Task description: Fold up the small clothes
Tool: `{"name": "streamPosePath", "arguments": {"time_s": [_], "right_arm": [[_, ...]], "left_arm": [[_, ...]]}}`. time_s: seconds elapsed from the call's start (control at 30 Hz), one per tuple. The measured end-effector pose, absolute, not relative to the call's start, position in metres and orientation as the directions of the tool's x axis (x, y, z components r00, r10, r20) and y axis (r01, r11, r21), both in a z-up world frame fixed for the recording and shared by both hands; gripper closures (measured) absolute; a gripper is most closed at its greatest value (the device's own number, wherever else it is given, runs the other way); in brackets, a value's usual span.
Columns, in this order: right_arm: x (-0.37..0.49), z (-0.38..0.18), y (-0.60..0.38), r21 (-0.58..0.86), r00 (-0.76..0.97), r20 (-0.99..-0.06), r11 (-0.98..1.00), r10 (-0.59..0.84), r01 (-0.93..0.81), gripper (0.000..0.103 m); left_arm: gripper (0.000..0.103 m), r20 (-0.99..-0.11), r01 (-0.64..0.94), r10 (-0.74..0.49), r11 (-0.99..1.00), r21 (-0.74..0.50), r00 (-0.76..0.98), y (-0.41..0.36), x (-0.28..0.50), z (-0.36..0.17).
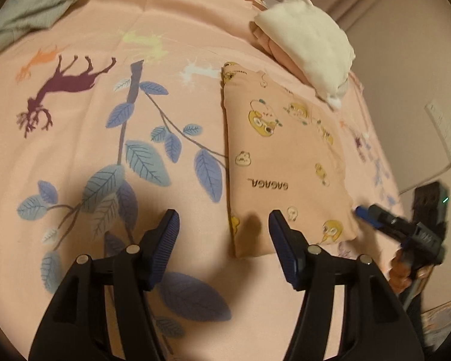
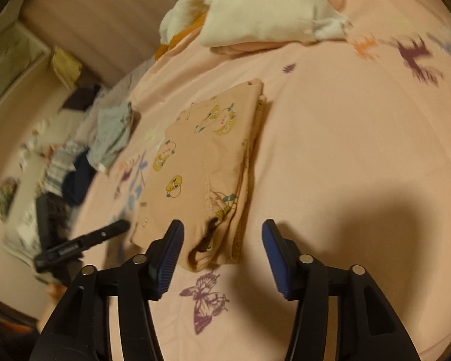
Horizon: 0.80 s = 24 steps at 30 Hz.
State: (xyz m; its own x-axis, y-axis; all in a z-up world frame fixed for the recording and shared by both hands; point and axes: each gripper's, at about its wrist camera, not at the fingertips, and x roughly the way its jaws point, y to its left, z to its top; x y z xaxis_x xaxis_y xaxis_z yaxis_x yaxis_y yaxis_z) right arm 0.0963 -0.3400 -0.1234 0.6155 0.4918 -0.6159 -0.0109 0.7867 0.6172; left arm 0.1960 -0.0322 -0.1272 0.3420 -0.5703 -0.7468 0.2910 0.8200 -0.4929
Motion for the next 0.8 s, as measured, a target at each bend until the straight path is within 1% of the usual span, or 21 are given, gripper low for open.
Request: {"name": "streamPosePath", "arguments": {"time_s": [0.07, 0.13, 0.8], "right_arm": [[0.101, -0.127, -0.339, 0.629, 0.608, -0.617, 0.778, 0.499, 0.0, 0.044], [0.103, -0.131, -0.338, 0.64, 0.602, -0.613, 0.768, 0.511, 0.001, 0.044], [0.148, -0.14, -0.332, 0.676, 0.604, -0.587, 0.737, 0.539, -0.001, 0.044]], "left_arm": [[0.041, -0.735, 0.278, -0.592, 0.806, -0.523, 0.331, -0.033, 0.2, -0.128], [0.041, -0.734, 0.279, -0.595, 0.803, -0.527, 0.327, -0.038, 0.205, -0.128], [0.041, -0.743, 0.345, -0.604, 0.789, -0.508, 0.287, -0.088, 0.245, -0.134]]}}
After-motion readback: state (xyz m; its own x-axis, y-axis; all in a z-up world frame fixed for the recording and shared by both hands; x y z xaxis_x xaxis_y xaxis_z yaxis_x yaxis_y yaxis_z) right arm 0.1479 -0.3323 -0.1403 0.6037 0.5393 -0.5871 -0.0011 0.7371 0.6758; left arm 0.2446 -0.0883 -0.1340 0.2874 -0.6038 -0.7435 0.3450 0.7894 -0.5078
